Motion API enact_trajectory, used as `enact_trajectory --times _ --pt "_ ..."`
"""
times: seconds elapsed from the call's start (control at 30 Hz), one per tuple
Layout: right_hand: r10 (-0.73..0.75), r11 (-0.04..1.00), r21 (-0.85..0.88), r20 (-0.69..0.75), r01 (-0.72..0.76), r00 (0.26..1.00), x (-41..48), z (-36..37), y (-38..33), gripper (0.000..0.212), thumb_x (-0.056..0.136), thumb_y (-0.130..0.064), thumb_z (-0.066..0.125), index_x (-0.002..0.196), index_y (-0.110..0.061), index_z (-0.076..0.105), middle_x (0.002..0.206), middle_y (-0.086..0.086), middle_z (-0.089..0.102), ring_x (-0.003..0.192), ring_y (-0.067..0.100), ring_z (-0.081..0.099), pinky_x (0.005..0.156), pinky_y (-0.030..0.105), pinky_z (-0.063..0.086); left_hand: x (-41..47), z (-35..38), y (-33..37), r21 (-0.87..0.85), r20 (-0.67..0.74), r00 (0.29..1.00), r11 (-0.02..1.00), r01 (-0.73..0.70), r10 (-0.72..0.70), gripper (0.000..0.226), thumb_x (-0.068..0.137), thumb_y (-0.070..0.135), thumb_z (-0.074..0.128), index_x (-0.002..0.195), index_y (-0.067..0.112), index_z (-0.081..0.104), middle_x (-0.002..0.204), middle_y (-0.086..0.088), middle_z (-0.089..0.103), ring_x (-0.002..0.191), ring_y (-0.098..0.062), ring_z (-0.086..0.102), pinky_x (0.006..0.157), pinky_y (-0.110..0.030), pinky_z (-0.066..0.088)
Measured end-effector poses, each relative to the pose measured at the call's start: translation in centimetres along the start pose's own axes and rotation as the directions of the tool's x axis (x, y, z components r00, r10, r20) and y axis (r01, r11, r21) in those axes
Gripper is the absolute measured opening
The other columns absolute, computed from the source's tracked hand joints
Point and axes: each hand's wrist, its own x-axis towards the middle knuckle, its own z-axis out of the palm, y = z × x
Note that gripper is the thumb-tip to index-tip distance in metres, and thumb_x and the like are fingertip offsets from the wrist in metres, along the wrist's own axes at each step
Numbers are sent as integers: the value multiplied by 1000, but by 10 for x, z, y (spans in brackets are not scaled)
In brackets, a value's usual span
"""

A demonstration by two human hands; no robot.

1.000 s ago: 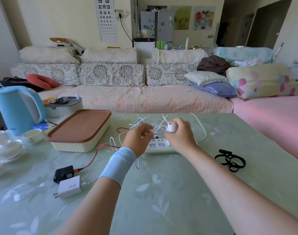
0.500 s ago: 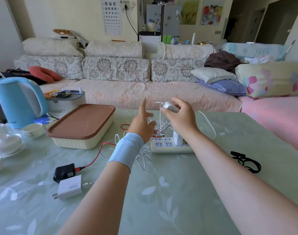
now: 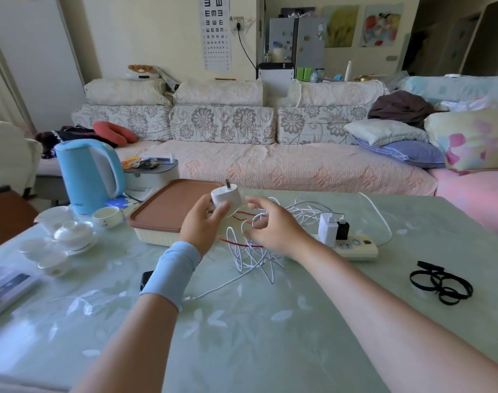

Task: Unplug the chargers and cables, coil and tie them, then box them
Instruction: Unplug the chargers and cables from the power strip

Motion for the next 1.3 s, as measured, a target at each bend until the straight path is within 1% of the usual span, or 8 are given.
enact_trajectory --times 0.2,0.3,0.57,0.7,0.9,1.0,1.17,1.3 --pt "-49 929 -345 242 133 969 -7 40 -12 80 90 -21 67 157 -23 21 159 3 30 141 23 35 110 27 29 -13 -40 -6 -612 -20 957 760 217 -290 26 93 26 57 108 8 46 83 -11 61 57 -28 59 57 -32 53" --pt "-46 929 -341 283 145 958 -7 59 -13 77 94 -22 61 157 -24 17 161 2 24 147 23 26 116 30 22 -21 -54 -11 -684 47 941 676 274 -334 18 93 23 52 104 11 44 88 -12 66 64 -37 67 57 -35 56" --pt "-57 845 -512 194 151 979 -1 95 -13 56 91 -28 58 143 -21 39 143 4 46 131 28 40 106 37 35 -23 -77 -53 -398 -159 836 809 432 -525 21 77 23 72 86 18 55 92 -11 62 68 -22 59 71 -35 54" --pt "-132 709 -655 243 263 961 2 115 -9 70 86 -19 55 150 -21 28 161 10 13 147 30 13 117 43 20 -18 -80 -85 1 -310 840 883 470 -446 47 74 38 71 116 24 53 100 -3 60 90 -27 59 84 -35 50" --pt "-35 571 -735 422 365 906 10 133 5 82 89 -15 48 158 -23 4 166 2 0 152 22 -8 120 53 -10 -13 -80 -103 525 -223 844 669 526 -488 34 69 52 50 74 21 62 78 -3 65 87 -30 58 80 -34 46" --pt "-21 551 -731 469 402 883 13 131 8 73 91 -16 48 156 -24 17 165 3 11 152 21 -3 118 54 -12 -8 -81 -113 606 -210 815 582 542 -541 50 69 59 43 84 19 69 88 -7 64 90 -29 55 82 -36 45" --pt "-166 719 -582 386 379 907 10 114 -1 54 95 -19 48 149 -23 41 160 2 31 151 18 15 121 45 0 -4 -73 -113 718 -185 848 521 462 -497 54 89 56 38 116 18 64 118 -9 60 111 -29 50 90 -37 40" --pt "-337 801 -462 179 381 924 4 77 -4 37 83 -10 55 115 -19 71 123 4 68 120 28 56 106 40 37 -3 -49 -79 716 -175 955 634 292 -241 39 93 46 44 124 27 59 131 -3 55 121 -27 45 96 -37 35"
